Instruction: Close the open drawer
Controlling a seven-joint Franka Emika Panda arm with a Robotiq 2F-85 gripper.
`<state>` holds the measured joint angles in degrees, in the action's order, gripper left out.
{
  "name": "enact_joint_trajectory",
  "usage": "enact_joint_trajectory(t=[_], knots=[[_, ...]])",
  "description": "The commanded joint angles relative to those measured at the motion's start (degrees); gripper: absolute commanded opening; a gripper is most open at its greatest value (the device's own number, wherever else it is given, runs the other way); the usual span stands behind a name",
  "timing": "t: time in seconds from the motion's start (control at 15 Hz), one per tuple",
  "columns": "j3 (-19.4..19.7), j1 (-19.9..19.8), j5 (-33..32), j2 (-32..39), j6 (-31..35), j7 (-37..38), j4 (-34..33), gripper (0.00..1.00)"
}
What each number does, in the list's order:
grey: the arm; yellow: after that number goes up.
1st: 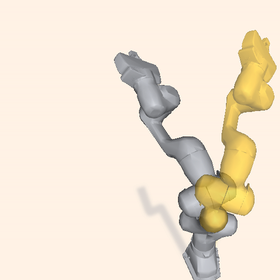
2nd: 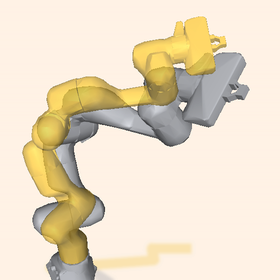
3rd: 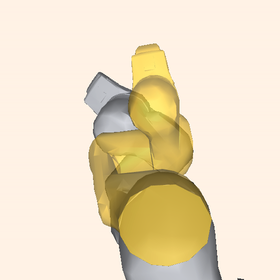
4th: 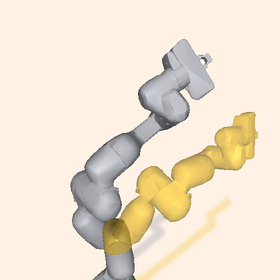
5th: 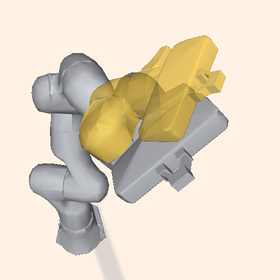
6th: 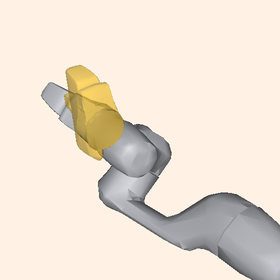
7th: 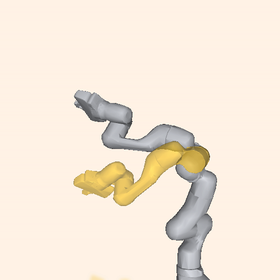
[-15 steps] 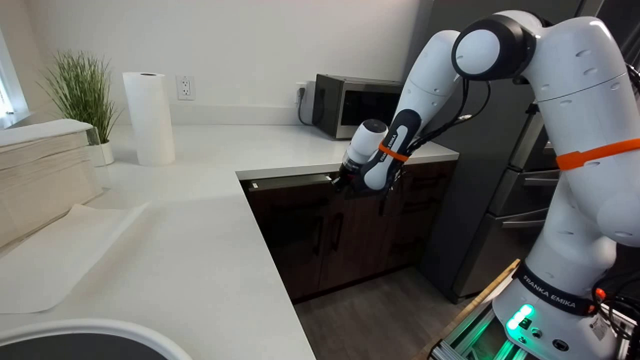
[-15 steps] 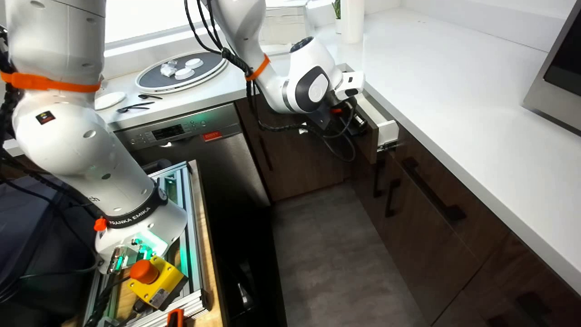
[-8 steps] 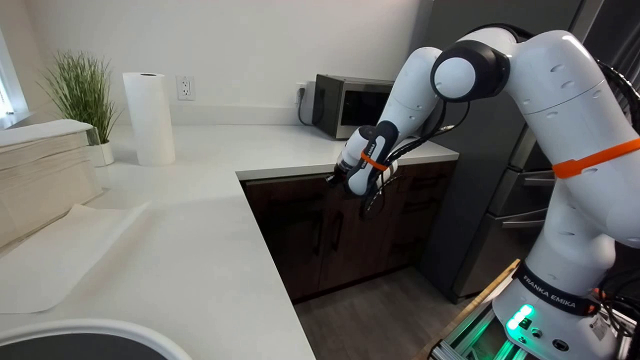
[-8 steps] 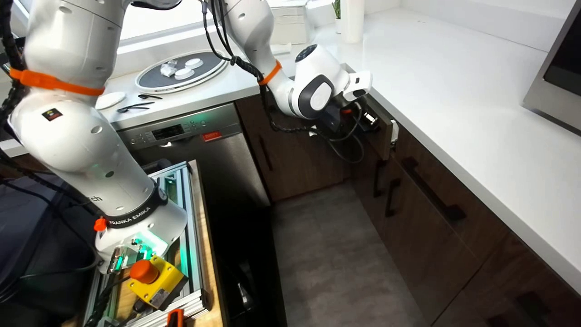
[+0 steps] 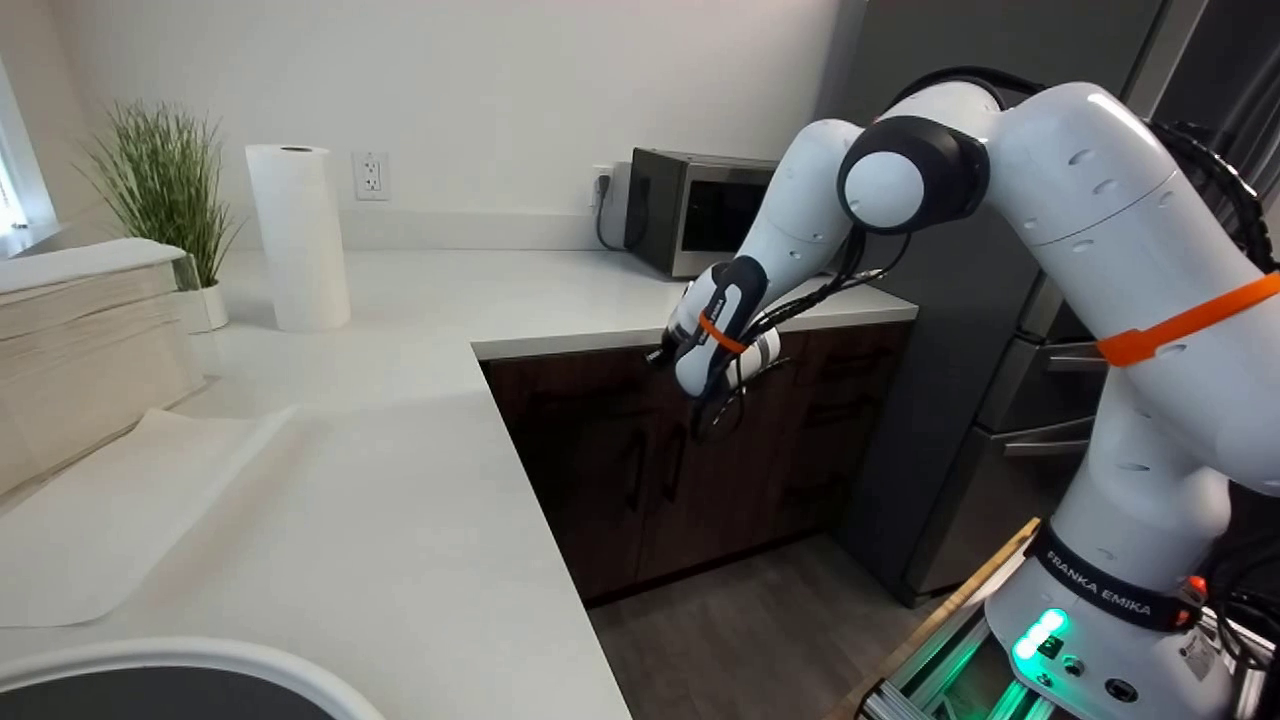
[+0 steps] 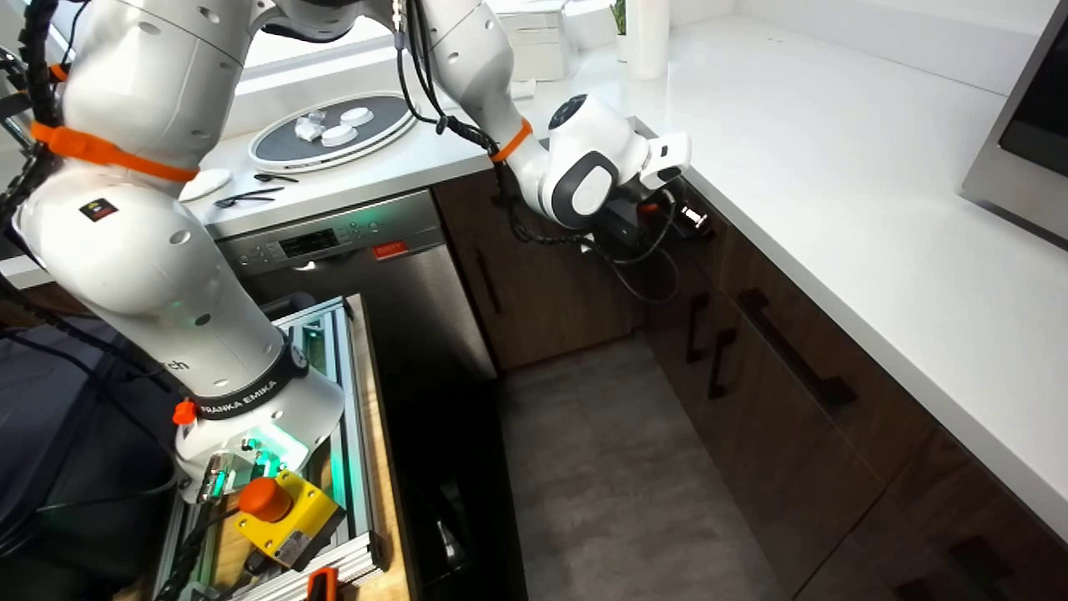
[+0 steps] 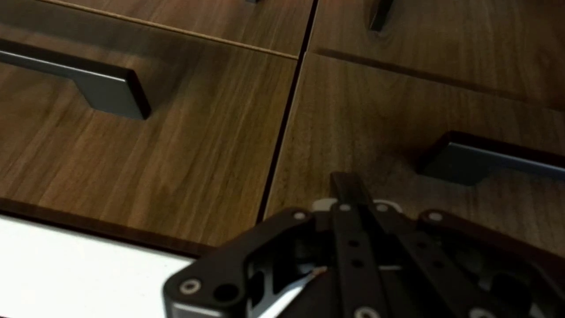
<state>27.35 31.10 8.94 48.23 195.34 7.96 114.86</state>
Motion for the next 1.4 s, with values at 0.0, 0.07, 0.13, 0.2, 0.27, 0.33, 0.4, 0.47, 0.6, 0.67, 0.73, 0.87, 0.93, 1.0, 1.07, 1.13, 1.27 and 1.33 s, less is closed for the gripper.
enact_joint_trajectory(t=[0.0,0.07,0.13,0.2,0.27,0.33,0.4,0.47,0.6,0.67,0.73,0.87,0.93,1.0,1.07,1.13,1.27,1.33], knots=[[1.6,1.5,4.4,3.8,2.7,-3.1,-2.7,0.00],[1.4,1.3,4.9,4.0,2.9,-3.6,-3.1,0.00],[1.6,1.5,5.6,4.4,3.3,-4.0,-3.3,0.00],[1.4,1.3,6.0,4.7,3.5,-4.5,-3.7,0.00],[1.3,1.4,6.4,5.0,3.4,-4.9,-4.0,0.00],[1.1,1.4,6.7,4.8,3.3,-5.3,-3.8,0.00],[1.2,1.7,6.9,4.6,2.7,-5.6,-3.6,0.00],[1.1,2.0,7.0,3.9,2.0,-5.9,-3.1,0.00],[1.5,3.6,7.8,1.5,-0.8,-6.4,-1.2,0.00],[2.6,5.6,8.8,-0.8,-5.5,-6.2,0.7,0.00],[6.7,10.1,10.0,-1.4,-10.6,-4.2,2.1,0.24],[12.9,17.4,8.3,-4.9,-19.6,-0.3,5.6,0.32],[15.3,20.5,5.7,-7.1,-24.2,2.5,7.3,0.40],[17.8,23.9,3.2,-9.9,-28.9,5.6,9.1,0.47],[20.1,27.0,0.6,-12.0,-33.6,8.5,10.1,0.56],[20.5,28.5,-2.3,-15.7,-38.5,9.9,10.9,0.62],[21.5,32.5,-0.8,-22.3,-47.7,7.6,10.4,0.78],[23.3,35.1,-2.2,-24.9,-53.0,9.7,10.2,0.85]])
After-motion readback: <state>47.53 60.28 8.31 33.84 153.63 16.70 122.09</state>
